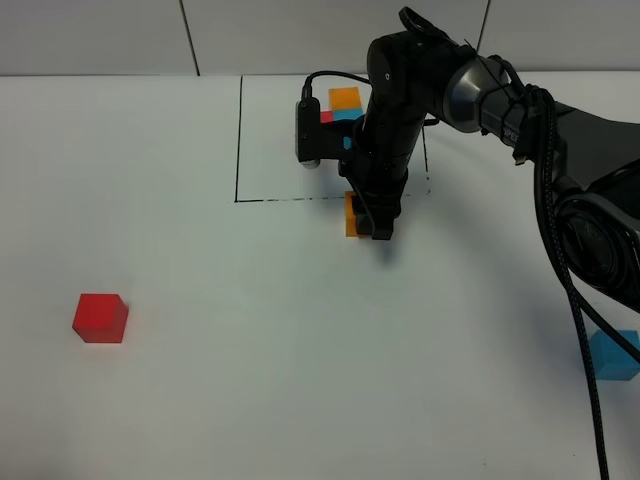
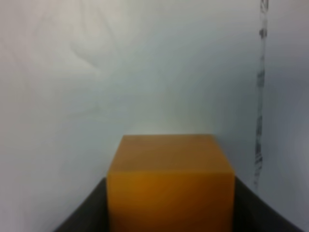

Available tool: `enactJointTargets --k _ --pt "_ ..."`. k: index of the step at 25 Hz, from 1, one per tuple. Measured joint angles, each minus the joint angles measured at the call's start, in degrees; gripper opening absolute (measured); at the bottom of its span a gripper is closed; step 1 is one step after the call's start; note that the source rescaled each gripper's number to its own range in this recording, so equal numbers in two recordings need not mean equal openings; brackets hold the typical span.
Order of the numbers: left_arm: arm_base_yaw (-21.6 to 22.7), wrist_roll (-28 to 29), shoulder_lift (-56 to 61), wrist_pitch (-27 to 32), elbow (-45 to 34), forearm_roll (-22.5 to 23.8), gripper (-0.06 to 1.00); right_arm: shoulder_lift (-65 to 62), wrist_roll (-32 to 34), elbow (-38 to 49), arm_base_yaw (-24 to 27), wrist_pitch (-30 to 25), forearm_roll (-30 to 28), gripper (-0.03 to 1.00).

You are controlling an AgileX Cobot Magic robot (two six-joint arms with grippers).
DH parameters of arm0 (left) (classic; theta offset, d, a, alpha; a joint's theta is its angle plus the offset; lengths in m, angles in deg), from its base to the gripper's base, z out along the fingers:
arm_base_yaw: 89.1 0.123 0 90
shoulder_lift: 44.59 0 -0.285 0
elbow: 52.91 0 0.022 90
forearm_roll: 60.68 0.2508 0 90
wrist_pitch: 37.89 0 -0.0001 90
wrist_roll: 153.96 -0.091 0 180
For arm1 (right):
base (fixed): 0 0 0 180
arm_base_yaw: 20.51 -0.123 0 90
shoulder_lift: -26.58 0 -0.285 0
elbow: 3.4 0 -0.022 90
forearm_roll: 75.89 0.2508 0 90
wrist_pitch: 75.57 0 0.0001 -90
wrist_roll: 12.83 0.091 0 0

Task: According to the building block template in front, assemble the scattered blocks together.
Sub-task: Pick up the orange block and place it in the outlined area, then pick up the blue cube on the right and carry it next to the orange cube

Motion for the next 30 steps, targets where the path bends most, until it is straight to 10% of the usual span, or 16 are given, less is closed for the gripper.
enactJointTargets --k 12,21,30 --pt "0.0 0.0 0.0 0.0 0.0 0.0 0.7 0.0 1.06 0.0 0.0 0.33 0.0 0.03" --pt "0.0 0.0 0.0 0.0 0.0 0.0 0.7 -1.03 6.37 0.0 0.11 0.66 -1.9 0.7" --pt "0.0 0.0 0.0 0.0 0.0 0.0 0.7 -7.58 26.83 0.23 2.45 -5.38 -6.48 0.79"
